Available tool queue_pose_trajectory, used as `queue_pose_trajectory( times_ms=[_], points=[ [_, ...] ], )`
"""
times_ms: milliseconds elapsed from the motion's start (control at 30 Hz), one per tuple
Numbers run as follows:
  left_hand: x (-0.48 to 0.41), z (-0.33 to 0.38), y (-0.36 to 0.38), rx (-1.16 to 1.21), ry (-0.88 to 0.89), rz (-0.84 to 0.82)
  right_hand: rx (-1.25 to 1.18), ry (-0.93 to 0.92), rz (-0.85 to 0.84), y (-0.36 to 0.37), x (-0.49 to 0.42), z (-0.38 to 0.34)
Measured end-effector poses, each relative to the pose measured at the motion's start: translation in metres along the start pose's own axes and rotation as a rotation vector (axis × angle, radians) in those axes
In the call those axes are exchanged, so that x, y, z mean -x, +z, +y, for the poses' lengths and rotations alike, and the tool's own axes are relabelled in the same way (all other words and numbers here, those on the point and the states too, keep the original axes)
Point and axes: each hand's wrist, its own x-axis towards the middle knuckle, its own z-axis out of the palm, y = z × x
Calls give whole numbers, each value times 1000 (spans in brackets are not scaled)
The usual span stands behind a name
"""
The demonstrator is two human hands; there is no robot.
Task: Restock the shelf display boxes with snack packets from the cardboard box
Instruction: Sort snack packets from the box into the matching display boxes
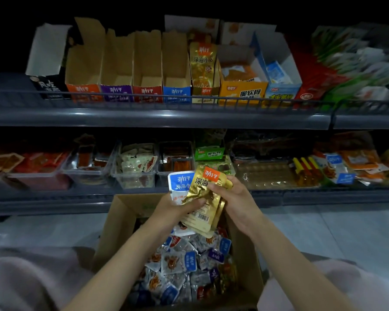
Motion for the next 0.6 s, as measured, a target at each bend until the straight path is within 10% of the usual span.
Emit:
queue_pose_trajectory(
  times_ms=[600],
  points=[
    [6, 4, 8, -18, 74, 26, -79, 58, 89, 0, 12, -4]
  ],
)
